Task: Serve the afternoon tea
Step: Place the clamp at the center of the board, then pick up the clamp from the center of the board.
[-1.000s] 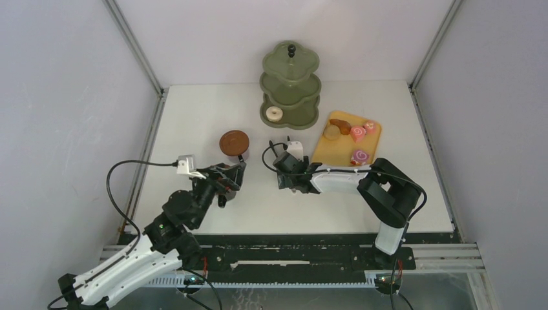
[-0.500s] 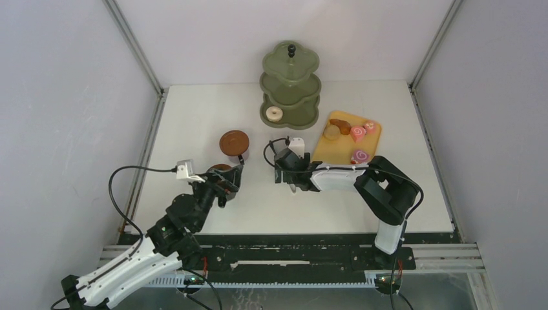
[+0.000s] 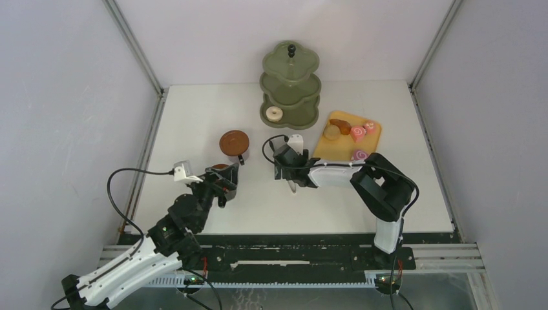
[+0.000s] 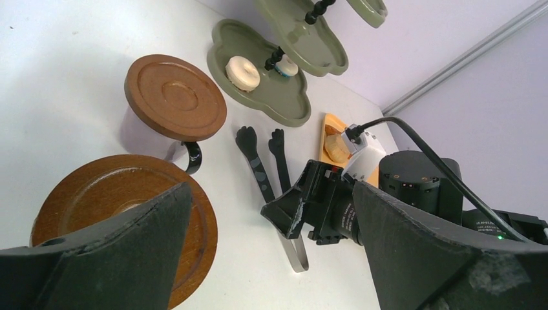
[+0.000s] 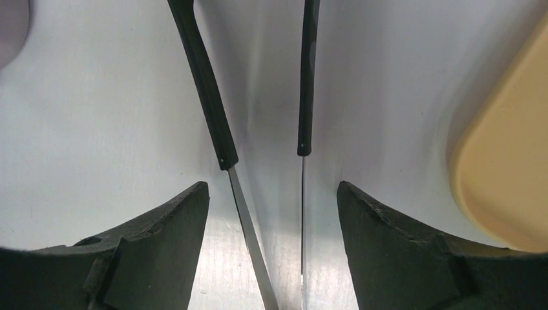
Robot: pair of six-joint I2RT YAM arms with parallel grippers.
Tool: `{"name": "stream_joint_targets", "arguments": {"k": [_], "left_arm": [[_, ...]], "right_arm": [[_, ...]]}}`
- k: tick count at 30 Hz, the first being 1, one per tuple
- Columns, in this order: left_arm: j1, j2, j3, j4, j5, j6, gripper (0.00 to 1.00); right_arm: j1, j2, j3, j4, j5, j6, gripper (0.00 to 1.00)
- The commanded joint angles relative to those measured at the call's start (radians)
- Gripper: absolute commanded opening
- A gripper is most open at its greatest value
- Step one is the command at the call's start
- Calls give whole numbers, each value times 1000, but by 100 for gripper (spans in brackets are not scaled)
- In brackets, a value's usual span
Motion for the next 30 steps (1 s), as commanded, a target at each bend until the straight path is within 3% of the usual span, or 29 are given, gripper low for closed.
{"name": "stream_joint_targets", "arguments": {"k": [1,7,11,17,26,30], "left_arm": [[-2,7,-15,4,-43,-26,98],[-2,-1,-20,2,-57,-38,98],[-1,1,-26,5,-59,-46,98],[-1,-7,-27,3,-57,-53,98],[-1,-35,-23,-25,-53,-64,98],[-1,-51,-8,-48,-50,-64,98]], "right_arm": [[-10,27,48,9,5,-27,79],[-18,73,56,7,2,-35,69],[-28,85,56,-11,-33,-29,51],[-6,58,56,-57,-13,-32,52],[8,-49,57,-157,-13,-9,40],[14,-100,68,-209,-21,1,40]]}}
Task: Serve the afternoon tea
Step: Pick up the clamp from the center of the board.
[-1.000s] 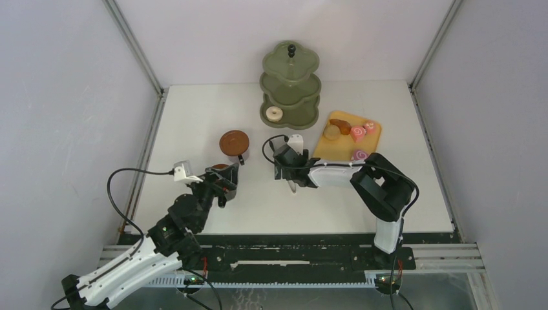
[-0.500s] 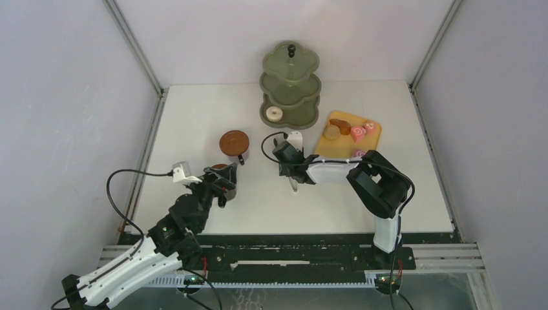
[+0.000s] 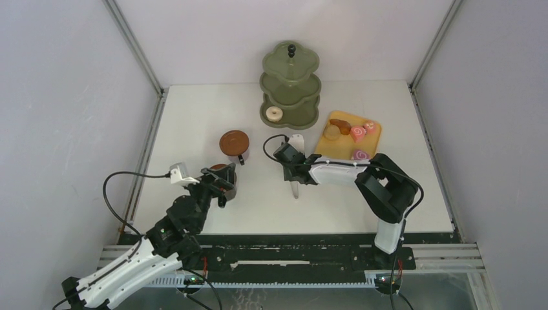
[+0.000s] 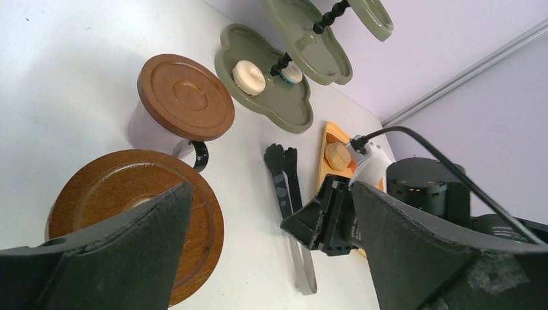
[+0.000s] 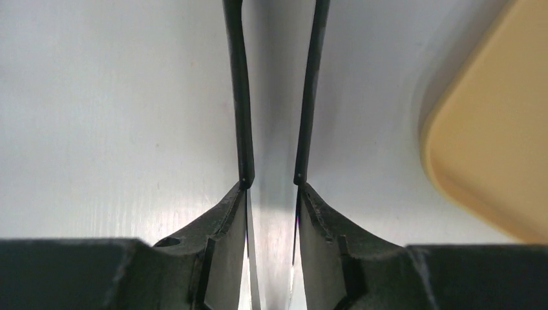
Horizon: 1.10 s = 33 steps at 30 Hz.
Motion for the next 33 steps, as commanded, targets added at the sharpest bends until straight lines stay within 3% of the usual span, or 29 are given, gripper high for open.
{"name": "stream_joint_targets", "arguments": {"k": [1,12,22,33], "left_arm": [[-1,-22,-1,-16,-4,-11,98],[-1,-52,21,-54,31,-11,98],[-1,-45,52,-69,72,7,97],[-1,-40,56,-50,114,10,97]], "right_arm": [[13,-109,22,-78,-10,25,40],[39,-234,25,-244,31,81,40],[52,-444,-27,-455,82,161,40],[-6,-662,-128,-663,81,253,41]]}}
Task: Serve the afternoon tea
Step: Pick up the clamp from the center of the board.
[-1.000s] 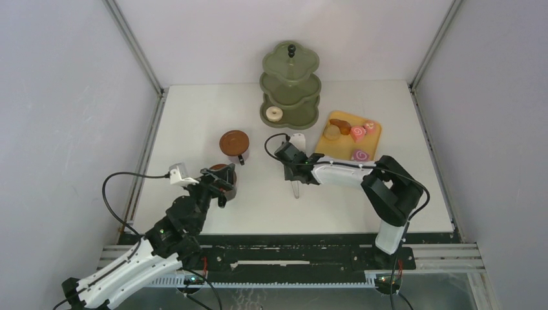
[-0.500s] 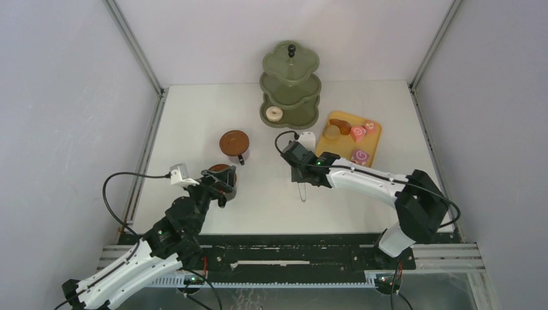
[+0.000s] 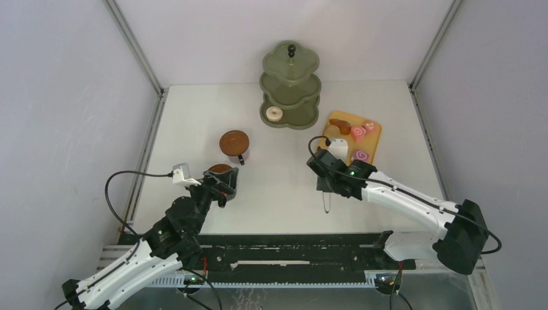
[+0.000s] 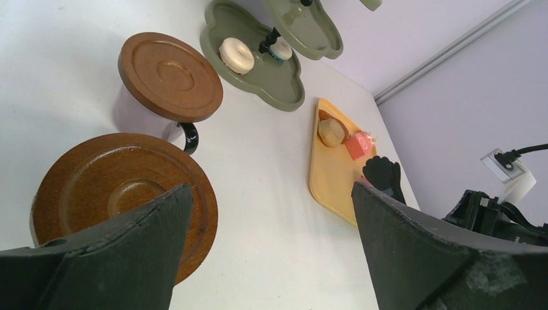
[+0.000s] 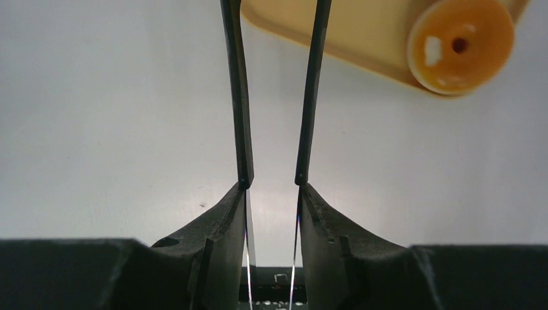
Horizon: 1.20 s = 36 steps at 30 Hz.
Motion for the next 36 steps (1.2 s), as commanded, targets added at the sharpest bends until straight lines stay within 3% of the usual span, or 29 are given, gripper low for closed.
{"name": "stream_joint_targets", "arguments": {"k": [1,11,23,36], "left_arm": [[-1,2,51,29,37,8,97],[-1,8,13,82,91,-22,96],[-1,-6,-17,126,175,-58,94],[-1,-32,-27,123,186,-42,94]], "right_arm": [[-37,-81,-20,-112,14,62,41],[-148,-198,-79,-254,-52,88,42],[-229,-205,-86,-347,-117,136,43],[-245,-127,-97,-294,-148,165,43]]}}
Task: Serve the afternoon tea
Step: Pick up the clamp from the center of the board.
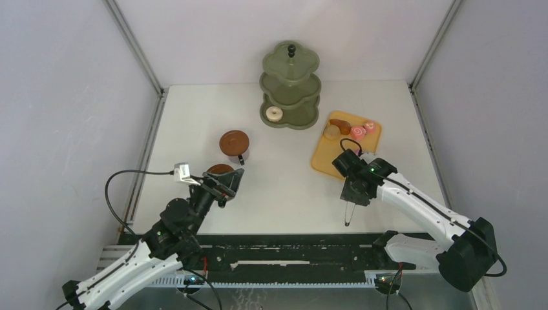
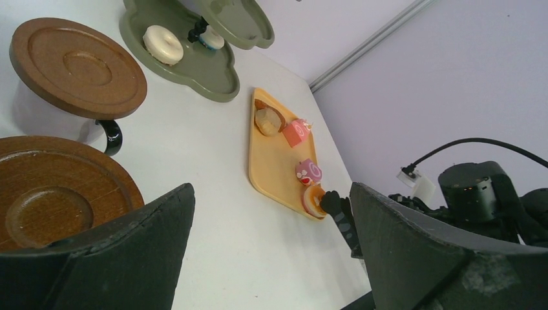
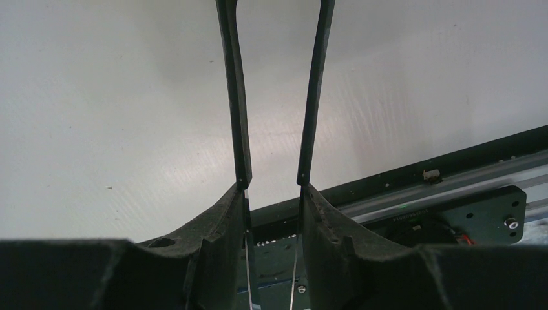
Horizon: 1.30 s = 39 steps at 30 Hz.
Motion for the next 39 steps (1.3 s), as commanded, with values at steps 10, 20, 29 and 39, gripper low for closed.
{"name": "stream_joint_targets", "arguments": {"k": [10,20,29,39], "left_arm": [[-1,-27,-30,31,34,-7,94],[-1,-16,-29,35,40,-16,94],[-2,-3,-23,39,42,-17,94],[-1,15,-17,43,48,-23,94]], "right_arm": [[-39,11,-43,64,-25,15,43],[-76,38,-69,136,-54,-23,43],[-85,83,-68,177,-71,-47,44],[-106,110,-69,199,-84,-70,47]]}}
